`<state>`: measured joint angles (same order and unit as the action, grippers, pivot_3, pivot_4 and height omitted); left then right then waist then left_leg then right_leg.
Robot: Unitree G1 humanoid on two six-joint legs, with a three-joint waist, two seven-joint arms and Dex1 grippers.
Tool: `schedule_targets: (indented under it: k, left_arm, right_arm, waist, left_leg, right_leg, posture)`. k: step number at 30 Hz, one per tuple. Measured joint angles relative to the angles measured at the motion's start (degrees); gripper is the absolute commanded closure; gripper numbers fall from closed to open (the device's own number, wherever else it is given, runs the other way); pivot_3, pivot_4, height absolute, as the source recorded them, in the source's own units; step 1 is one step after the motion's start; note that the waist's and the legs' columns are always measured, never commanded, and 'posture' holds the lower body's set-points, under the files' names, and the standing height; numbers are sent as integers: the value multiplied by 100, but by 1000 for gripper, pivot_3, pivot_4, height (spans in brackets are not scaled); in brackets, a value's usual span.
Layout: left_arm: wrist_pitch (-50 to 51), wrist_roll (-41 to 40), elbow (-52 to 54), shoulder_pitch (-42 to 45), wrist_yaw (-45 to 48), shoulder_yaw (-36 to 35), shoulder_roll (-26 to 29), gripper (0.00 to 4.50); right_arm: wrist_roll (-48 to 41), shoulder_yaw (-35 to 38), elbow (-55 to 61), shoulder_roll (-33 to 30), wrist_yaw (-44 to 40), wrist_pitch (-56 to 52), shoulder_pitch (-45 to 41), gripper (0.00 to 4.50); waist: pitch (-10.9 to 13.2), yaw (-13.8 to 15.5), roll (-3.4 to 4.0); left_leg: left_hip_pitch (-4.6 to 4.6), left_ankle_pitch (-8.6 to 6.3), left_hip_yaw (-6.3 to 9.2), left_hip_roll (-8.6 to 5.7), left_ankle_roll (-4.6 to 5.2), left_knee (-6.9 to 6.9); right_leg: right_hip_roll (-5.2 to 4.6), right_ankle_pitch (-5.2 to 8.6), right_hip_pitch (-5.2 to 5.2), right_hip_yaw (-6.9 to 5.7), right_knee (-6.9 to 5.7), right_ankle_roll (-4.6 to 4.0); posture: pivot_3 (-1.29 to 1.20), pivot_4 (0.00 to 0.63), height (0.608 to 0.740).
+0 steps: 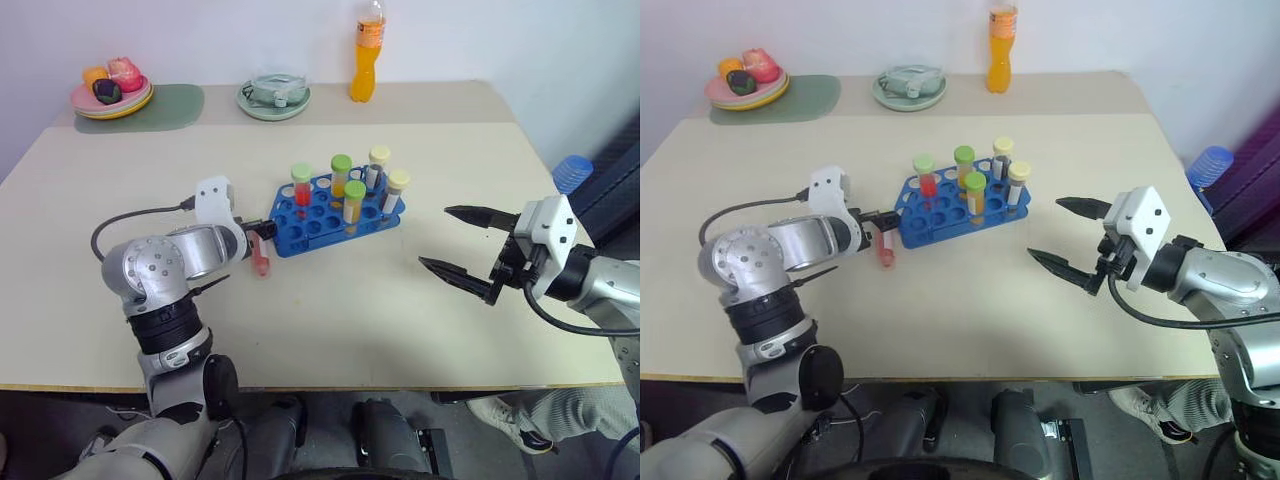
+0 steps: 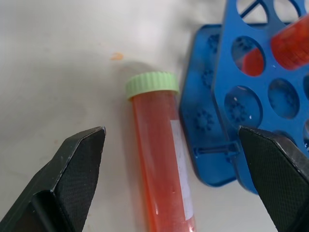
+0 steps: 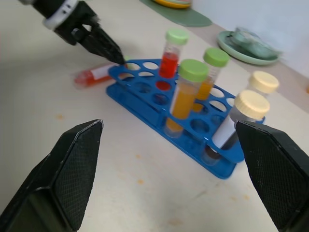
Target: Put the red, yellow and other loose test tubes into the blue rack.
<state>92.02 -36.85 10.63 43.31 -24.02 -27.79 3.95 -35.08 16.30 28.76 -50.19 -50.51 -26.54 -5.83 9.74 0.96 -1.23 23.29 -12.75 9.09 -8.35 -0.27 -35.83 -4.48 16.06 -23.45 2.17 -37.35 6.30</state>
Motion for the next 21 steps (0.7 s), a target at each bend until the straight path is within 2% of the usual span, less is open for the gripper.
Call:
schedule_targets:
  k: [8, 14, 21]
  left_arm:
    - [0, -263, -884, 450, -879, -98, 162, 0]
    - [0, -464, -1595, 574, -1024, 216, 546, 0]
    - [0, -529, -2112, 817, -1152, 490, 675, 0]
  right_arm:
    - [-457, 71, 158, -164, -139, -479, -95, 21]
    - [-472, 95, 146, -220, -267, -532, -37, 21]
    - [-516, 92, 127, -196, -191, -577, -114, 21]
  waist:
    - [0, -3, 0]
    - [0, 21, 0]
    - [-1, 101, 2]
  left_leg:
    - [4, -16, -1, -5, 23, -26]
    - [11, -7, -3, -8, 10, -28]
    - [10, -7, -10, -8, 10, -29]
  right_leg:
    - [-2, -9, 7, 2, 2, 14]
    - [-5, -9, 1, 3, 1, 15]
    - [-5, -10, -1, 10, -1, 15]
  posture:
    - [0, 150, 740]
    - [0, 150, 740]
    - [0, 150, 740]
